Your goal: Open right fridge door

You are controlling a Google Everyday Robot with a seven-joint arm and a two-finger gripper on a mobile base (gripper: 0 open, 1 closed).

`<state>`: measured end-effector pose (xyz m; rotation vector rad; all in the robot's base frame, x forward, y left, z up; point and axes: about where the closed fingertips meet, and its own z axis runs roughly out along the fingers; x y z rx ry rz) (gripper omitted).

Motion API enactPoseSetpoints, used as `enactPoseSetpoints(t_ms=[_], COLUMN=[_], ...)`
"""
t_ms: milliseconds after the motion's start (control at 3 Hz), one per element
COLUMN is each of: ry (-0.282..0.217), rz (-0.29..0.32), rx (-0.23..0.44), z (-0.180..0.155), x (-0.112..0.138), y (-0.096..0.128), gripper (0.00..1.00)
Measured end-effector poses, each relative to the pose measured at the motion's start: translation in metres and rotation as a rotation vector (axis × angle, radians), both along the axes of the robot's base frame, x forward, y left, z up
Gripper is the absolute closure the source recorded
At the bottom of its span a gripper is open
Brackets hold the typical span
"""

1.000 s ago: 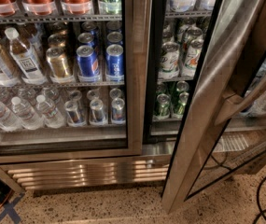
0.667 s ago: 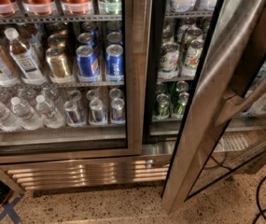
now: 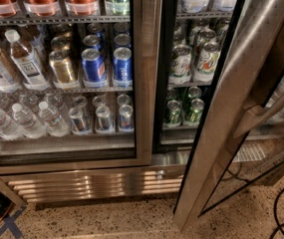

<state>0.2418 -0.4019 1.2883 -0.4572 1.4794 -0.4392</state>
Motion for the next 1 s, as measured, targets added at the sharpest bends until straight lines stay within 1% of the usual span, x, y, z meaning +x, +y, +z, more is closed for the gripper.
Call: enactPoseSetpoints(t_ms=[333,667,1000], ry=[-0.031,-0.257,-0.404], rz=[-0.008,-0.081,-0.139], rx=[-0.004,-0.043,-0.057], z=[0.005,0.076,0.125], x=[-0.003,-0.017,-0.033], y=[0.007,0.001,-0.007], gripper=[0.00,0.00,0.00])
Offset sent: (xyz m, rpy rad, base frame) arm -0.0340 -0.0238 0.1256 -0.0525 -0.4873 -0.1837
